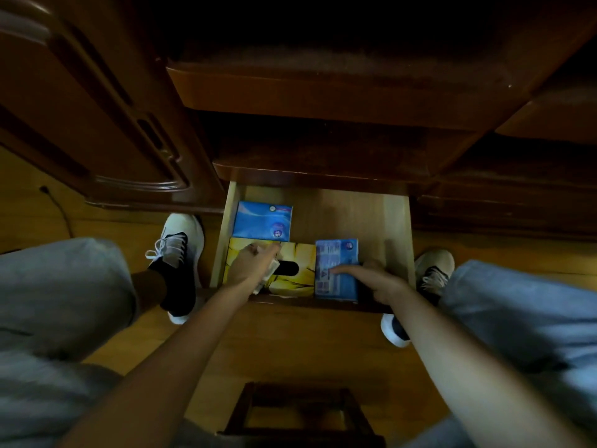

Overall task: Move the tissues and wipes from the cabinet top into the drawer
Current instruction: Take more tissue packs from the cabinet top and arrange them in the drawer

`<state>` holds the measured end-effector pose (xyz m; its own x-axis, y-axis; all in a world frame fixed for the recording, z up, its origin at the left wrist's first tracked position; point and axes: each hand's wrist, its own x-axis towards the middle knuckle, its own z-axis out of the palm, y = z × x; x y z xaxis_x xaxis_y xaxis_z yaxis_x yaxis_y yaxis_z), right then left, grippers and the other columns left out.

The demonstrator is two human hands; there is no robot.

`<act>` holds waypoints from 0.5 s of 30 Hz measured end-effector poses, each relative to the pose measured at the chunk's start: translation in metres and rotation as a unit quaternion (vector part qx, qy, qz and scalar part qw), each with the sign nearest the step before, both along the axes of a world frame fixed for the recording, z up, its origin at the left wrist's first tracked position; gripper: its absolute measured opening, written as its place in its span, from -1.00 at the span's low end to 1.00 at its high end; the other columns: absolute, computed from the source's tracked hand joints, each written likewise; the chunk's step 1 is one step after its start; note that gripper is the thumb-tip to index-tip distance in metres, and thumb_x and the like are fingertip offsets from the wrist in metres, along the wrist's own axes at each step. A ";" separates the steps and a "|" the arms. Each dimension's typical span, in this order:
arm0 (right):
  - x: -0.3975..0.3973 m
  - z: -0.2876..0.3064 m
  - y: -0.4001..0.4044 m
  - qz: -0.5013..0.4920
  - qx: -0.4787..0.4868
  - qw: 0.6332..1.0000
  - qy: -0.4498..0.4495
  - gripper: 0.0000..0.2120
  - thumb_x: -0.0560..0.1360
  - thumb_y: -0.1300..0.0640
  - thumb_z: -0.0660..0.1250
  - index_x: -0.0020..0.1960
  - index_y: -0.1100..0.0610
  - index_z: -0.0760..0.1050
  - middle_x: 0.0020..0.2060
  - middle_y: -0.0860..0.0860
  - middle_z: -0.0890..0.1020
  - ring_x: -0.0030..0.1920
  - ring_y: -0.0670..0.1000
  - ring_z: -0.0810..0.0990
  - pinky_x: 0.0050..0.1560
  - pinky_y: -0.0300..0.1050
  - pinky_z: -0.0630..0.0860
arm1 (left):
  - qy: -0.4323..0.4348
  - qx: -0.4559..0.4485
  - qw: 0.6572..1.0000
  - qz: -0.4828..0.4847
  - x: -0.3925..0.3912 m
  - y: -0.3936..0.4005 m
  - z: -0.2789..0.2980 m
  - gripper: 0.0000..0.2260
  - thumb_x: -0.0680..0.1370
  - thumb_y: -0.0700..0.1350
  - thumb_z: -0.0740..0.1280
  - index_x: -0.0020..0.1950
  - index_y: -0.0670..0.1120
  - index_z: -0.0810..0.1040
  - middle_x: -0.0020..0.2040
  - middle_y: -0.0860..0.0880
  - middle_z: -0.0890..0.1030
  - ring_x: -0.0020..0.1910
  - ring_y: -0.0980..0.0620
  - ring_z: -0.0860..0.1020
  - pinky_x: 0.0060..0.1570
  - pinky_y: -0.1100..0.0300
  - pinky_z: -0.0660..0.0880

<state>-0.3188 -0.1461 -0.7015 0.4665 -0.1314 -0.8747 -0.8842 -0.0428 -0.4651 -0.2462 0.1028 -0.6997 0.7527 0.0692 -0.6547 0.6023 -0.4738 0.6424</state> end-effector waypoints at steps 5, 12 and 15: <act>0.017 0.016 -0.002 -0.037 -0.356 0.928 -0.105 -0.16 0.38 -0.09 0.58 0.44 0.19 0.22 0.28 0.14 0.51 0.24 0.23 0.57 0.10 0.11 0.55 | -0.016 0.033 0.999 -0.034 -0.003 0.003 0.002 -0.69 0.42 0.26 0.34 -0.29 0.03 0.51 -0.52 0.09 0.55 -0.37 -0.03 0.56 -0.30 0.14 0.41; 0.008 0.028 0.003 0.355 -0.451 0.817 -0.060 -0.27 0.48 -0.48 0.22 0.39 0.05 0.42 0.28 0.15 0.52 0.28 0.19 0.52 0.17 0.08 0.53 | -0.025 0.035 0.999 -0.026 -0.004 0.005 0.004 -0.67 0.32 0.30 0.23 -0.32 0.05 0.51 -0.48 0.04 0.57 -0.42 0.02 0.56 -0.31 0.13 0.45; -0.009 0.012 0.018 0.367 -0.395 0.839 -0.075 -0.29 0.45 -0.41 0.36 0.32 0.12 0.40 0.33 0.19 0.45 0.33 0.23 0.44 0.19 0.12 0.50 | -0.043 0.034 0.997 -0.057 -0.008 0.004 0.004 -0.73 0.31 0.29 0.20 -0.40 0.16 0.55 -0.59 0.07 0.50 -0.66 0.17 0.44 -0.37 0.15 0.41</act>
